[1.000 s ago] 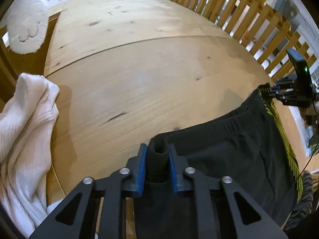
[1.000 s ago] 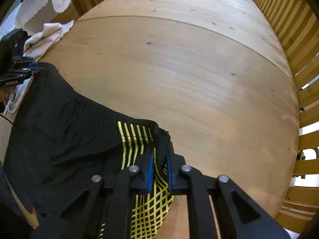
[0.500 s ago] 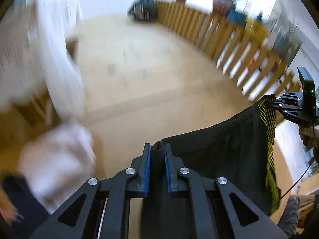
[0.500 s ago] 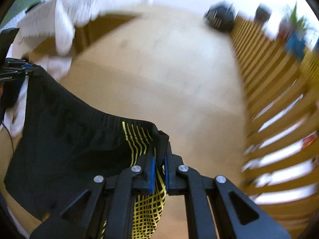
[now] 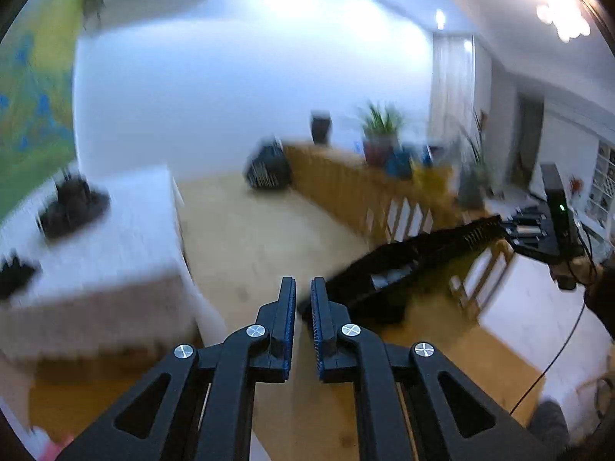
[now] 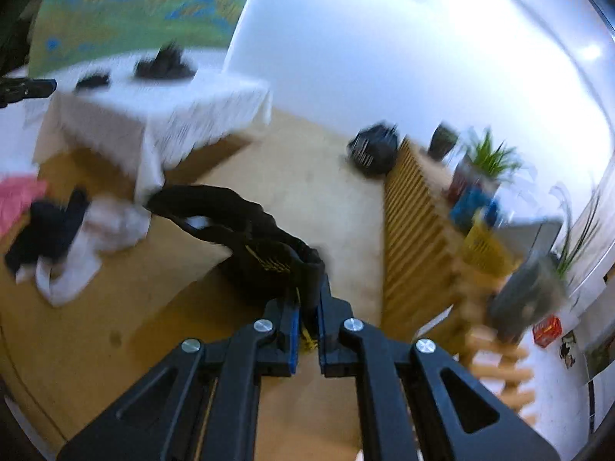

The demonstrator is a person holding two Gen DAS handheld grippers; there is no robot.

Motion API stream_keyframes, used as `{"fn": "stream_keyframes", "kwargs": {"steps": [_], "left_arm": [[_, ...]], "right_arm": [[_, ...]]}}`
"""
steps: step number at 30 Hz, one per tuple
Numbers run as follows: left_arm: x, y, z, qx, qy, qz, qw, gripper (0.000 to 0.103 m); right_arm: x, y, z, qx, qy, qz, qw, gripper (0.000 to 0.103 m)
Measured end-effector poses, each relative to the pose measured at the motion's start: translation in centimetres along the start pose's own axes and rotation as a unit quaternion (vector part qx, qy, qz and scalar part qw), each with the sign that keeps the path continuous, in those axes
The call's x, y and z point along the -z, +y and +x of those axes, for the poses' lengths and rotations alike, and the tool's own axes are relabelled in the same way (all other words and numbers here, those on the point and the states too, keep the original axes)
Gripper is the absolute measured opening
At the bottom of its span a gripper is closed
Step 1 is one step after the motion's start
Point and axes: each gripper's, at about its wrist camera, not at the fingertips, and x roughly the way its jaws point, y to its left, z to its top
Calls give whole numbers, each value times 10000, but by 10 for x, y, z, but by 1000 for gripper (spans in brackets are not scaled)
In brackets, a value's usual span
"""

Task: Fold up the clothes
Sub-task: 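Lift the black shorts off the table with both grippers, then lower the shorts onto the table and open the left gripper while the right holds the hem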

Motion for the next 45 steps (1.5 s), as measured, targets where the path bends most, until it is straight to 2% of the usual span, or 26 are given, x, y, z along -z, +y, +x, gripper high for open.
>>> {"fn": "stream_keyframes", "kwargs": {"steps": [2,5,8,12,20,24,27,30,35,38,42,45], "left_arm": [[43,-7,23,155,463,-142,9987,8],[102,-16,63,474,1102,-474,9916,7],[144,-47,87,566,1574,-251,9856,7],[169,-77,124,819,1875,-45,9788,8],[174,-114,217,1063,2301,61,9673,8],[186,-132,250,1174,2286,139,9663,11],[194,-136,274,1069,2316,110,9668,22],[198,-136,295,830,2346,274,9682,22],[202,-133,310,702,2432,580,9657,22],[205,-134,320,712,2514,734,9625,22],[203,-139,332,767,2502,759,9622,22],[201,-141,339,932,2505,769,9606,21]], "right_arm": [[45,24,16,-217,380,41,9990,7],[111,62,43,-528,977,49,9938,7],[164,98,52,-679,1382,-136,9880,7],[214,105,43,-898,1681,175,9815,7],[284,82,17,-933,2278,631,9672,7],[300,69,23,-875,2423,697,9637,7],[304,64,28,-849,2394,699,9647,7],[304,61,35,-847,2391,734,9645,7],[302,56,44,-912,2385,770,9638,7],[303,55,49,-926,2367,790,9639,7],[304,55,51,-930,2383,775,9636,7],[305,55,50,-914,2398,782,9633,7]]}}
